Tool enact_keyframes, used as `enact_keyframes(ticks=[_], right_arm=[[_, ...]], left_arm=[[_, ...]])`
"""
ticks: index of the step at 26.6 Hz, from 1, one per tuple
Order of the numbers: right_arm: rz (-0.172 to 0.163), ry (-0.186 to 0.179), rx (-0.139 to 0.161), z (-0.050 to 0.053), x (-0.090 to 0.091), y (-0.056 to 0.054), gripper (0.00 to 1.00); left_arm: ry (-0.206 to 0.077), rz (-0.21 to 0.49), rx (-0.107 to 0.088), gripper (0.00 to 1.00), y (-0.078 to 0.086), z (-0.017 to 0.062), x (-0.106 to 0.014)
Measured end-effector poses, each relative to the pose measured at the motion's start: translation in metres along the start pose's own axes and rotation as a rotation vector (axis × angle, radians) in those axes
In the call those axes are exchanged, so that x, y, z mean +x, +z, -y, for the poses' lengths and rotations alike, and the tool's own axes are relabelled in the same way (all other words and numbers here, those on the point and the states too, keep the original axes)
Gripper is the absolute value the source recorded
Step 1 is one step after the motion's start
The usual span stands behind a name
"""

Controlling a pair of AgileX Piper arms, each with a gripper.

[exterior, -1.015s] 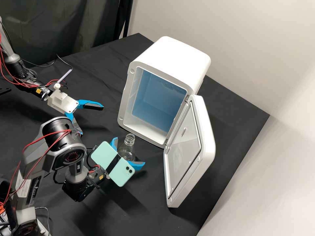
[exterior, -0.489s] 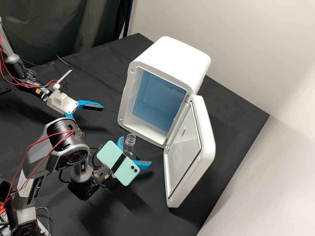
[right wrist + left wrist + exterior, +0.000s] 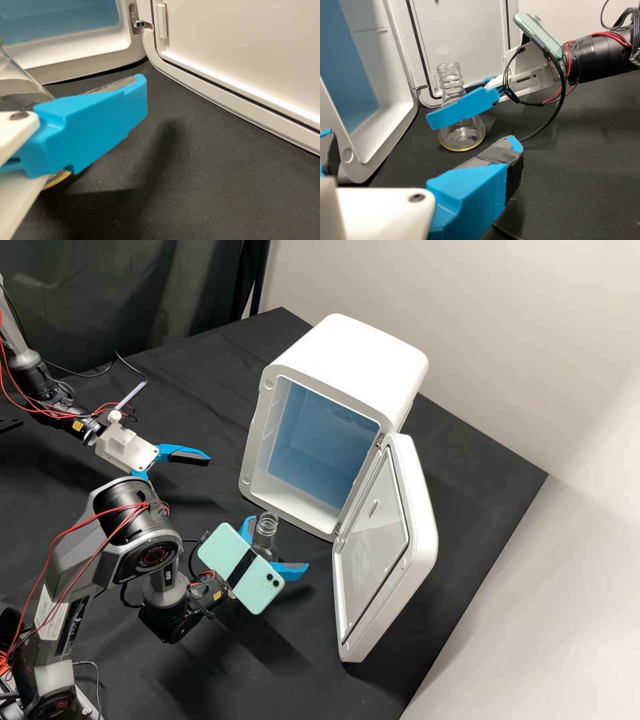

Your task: Place the flask in the incubator

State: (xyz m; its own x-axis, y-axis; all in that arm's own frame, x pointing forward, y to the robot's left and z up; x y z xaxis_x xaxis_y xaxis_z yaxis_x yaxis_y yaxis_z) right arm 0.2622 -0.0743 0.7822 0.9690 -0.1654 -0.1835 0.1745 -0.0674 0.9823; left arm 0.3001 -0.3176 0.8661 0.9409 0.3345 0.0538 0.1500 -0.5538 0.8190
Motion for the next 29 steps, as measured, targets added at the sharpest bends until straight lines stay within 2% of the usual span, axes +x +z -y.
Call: enact_keyframes(ticks=[29], right_arm=[[-0.013,-0.015,-0.005,0.0038,0.0010,-0.0037,0.00]], left_arm=[[0.000,0.002,0.000,1.00,0.0008,0.0001,0.0001]])
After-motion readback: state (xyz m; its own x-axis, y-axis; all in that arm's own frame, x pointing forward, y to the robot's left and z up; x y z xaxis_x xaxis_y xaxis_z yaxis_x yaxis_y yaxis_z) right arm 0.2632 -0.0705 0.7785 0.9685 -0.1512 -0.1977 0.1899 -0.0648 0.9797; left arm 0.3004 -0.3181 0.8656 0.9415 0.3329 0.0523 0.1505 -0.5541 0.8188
